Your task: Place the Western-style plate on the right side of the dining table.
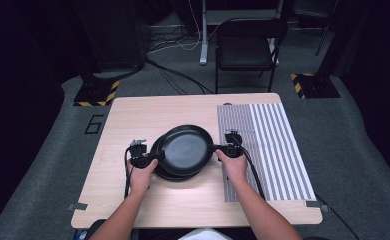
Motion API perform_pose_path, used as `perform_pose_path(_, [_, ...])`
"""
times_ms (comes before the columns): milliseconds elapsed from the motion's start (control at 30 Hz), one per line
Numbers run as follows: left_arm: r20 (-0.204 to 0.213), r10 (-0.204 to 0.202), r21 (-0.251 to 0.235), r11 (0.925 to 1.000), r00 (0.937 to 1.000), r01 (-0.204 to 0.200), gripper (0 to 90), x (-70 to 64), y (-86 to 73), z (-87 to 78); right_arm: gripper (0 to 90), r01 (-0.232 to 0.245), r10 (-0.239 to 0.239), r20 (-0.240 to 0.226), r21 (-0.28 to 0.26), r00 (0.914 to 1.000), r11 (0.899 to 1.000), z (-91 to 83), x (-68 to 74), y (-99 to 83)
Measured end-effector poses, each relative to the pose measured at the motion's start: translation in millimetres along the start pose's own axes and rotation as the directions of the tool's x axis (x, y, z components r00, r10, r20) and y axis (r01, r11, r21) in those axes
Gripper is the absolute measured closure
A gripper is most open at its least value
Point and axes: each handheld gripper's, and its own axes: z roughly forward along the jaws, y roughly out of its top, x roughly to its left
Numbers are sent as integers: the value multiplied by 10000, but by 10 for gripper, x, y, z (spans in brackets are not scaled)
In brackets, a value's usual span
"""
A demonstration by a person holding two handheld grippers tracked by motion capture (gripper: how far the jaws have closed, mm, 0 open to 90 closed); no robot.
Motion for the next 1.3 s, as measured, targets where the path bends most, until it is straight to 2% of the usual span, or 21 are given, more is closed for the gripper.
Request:
perform_pose_path(200, [91,-131,-86,9999,9999,132,664,15,-7,2,684,238,-239,56,37,9997,9997,-109,45,-39])
perform_pose_path(367, [100,-187,-169,9997,9998,189,667,15,-19,0,655,251,-251,116,51,9996,9997,-144,69,-77])
perform_pose_path(500, [119,-168,-194,9997,9998,170,667,18,-23,-1,635,-44,44,-17,154,10000,9999,-149,100,-145])
perform_pose_path(767, [87,-150,-233,9996,9999,152,667,15,-28,-2,689,17,-22,170,299,9999,9996,-119,135,-229])
perform_pose_path(833, [96,-105,-273,9996,9999,107,667,15,-32,0,693,-119,115,130,303,9998,9995,-106,133,-236])
perform_pose_path(867, [132,-199,-313,9993,9997,204,668,19,-38,0,701,-522,524,-72,322,9986,9981,-82,112,-249])
perform_pose_path(900, [132,-199,-313,9993,9997,204,671,19,-38,0,701,-522,524,-72,322,9986,9981,-82,112,-249])
perform_pose_path(933, [134,-279,-318,9991,9995,283,672,19,-39,1,706,-1015,1028,-280,453,9943,9938,-66,96,-260])
perform_pose_path(1167, [173,-360,-302,9989,9992,365,675,14,-41,5,716,-1018,1036,-368,478,9939,9937,-45,73,-241])
perform_pose_path(1233, [470,-427,-301,9986,9980,442,678,54,-36,17,721,-1059,1070,-322,356,9937,9937,-40,69,-236])
perform_pose_path(1267, [563,-594,-284,9977,9966,611,681,63,-33,21,722,-1036,1047,-318,333,9940,9941,-38,65,-234])
perform_pose_path(1300, [563,-594,-284,9977,9966,611,684,63,-33,21,722,-1036,1047,-318,333,9940,9941,-38,65,-234])
